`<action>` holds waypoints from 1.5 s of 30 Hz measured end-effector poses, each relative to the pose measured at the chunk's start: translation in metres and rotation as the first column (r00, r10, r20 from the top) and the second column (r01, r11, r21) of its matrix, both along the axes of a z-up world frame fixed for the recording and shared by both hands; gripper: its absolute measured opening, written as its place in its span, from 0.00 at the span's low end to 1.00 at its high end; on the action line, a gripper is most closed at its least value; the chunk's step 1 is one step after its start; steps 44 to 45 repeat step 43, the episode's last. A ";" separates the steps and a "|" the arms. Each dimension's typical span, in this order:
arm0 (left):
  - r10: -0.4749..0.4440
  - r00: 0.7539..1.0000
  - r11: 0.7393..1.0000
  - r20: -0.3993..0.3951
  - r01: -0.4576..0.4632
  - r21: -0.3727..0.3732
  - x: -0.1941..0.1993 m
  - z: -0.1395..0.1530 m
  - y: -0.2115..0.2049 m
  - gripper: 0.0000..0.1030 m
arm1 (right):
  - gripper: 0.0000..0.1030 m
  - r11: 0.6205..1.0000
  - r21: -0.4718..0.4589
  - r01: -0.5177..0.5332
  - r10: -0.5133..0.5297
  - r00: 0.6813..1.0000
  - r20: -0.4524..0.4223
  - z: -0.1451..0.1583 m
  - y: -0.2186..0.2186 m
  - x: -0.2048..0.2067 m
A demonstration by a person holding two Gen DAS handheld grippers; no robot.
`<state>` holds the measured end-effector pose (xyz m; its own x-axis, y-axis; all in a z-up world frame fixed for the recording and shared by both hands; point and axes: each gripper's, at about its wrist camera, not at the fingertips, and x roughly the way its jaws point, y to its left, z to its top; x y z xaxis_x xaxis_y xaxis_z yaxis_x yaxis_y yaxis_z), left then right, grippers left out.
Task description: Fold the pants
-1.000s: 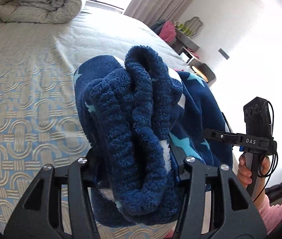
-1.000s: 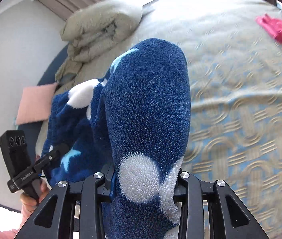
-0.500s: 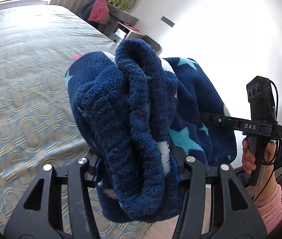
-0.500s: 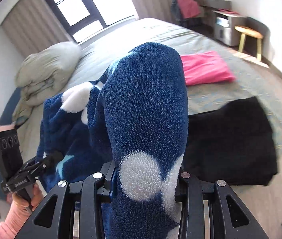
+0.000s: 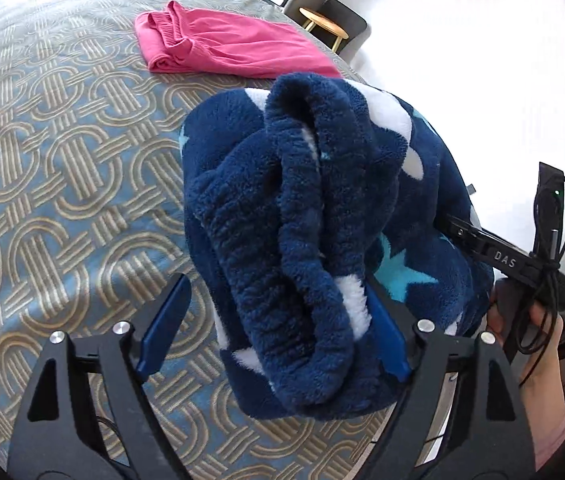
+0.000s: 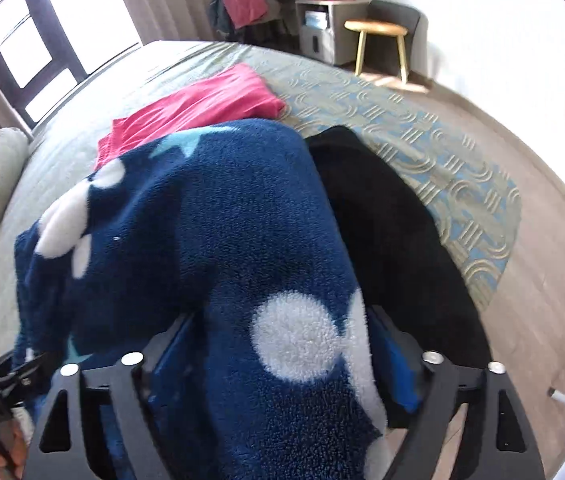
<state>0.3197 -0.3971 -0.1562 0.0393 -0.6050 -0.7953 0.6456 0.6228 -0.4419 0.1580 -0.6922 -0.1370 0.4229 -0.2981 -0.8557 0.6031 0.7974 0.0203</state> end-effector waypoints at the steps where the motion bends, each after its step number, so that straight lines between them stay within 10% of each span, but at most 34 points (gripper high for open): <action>1: -0.013 1.000 1.000 0.021 0.013 0.014 0.000 0.005 -0.001 0.82 | 1.00 1.000 -0.027 -0.012 0.012 1.000 -0.004 0.001 0.004 0.002; 11: -0.070 0.945 0.997 0.319 0.079 -0.014 -0.078 0.092 0.039 0.83 | 0.99 0.937 -0.349 0.031 0.000 0.996 0.088 0.086 0.111 -0.067; 19: 0.035 0.913 0.998 0.407 -0.013 -0.056 -0.141 0.111 0.096 0.92 | 0.96 0.976 -0.213 0.043 0.003 0.977 0.214 0.082 0.244 -0.135; 45: 0.079 0.833 0.997 0.547 -0.079 -0.023 -0.195 0.140 0.122 0.94 | 0.96 0.985 -0.146 0.095 -0.055 0.965 0.257 0.114 0.249 -0.199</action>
